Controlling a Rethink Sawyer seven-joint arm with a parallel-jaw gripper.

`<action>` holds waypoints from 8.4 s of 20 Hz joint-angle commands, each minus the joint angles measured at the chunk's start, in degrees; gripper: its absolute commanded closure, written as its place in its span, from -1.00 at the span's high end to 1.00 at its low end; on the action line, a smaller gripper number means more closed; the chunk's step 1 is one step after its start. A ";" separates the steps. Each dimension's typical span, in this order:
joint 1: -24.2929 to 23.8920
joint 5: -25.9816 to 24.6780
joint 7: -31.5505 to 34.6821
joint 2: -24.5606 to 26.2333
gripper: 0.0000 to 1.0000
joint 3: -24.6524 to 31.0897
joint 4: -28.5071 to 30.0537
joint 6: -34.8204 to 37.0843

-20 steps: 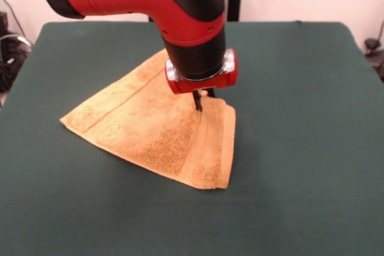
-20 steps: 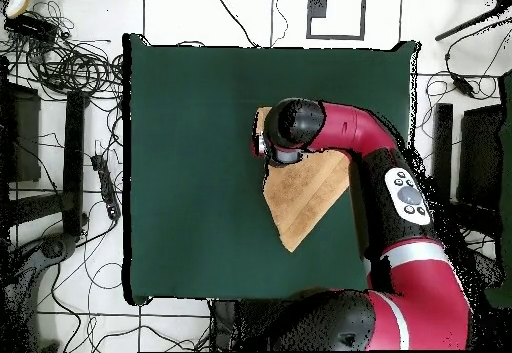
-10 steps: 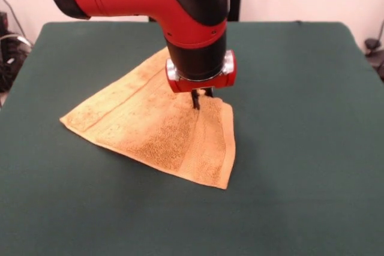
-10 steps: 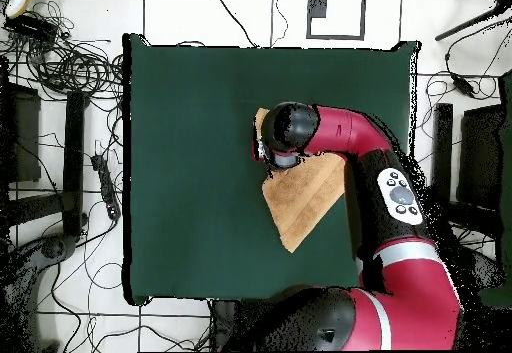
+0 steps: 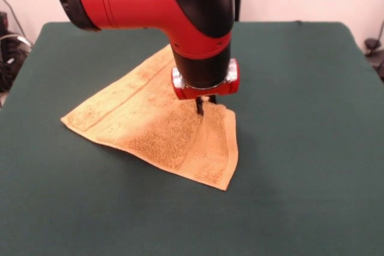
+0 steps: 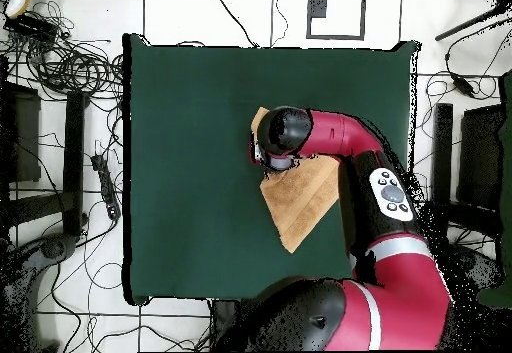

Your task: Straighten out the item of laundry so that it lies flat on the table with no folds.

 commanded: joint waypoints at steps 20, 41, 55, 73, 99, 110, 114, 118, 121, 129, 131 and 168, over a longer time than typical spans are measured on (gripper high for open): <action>3.67 -0.19 8.40 4.17 -1.00 -3.03 5.73 -9.14; 3.22 4.03 9.01 4.59 1.00 -2.69 4.46 -2.89; -0.71 12.64 6.15 -5.13 1.00 0.28 -6.32 26.19; 1.41 4.31 -2.99 10.41 1.00 0.91 -25.85 20.15; -1.19 0.95 -10.84 19.18 1.00 1.77 -23.00 -1.01; -2.18 6.49 -9.62 0.14 1.00 -0.20 -19.05 25.22; -2.98 6.19 -8.37 -7.06 1.00 -1.58 -7.58 19.18; -4.41 6.75 -6.34 -11.11 1.00 -0.92 1.58 14.34; -5.31 6.93 -3.44 -12.16 1.00 -0.06 8.10 7.95; -2.81 4.24 6.20 -14.43 1.00 -1.33 18.04 -8.69; -2.08 4.21 7.36 -14.56 1.00 -1.96 18.83 -10.60; -5.85 -0.07 -3.03 4.22 1.00 2.36 6.03 -20.36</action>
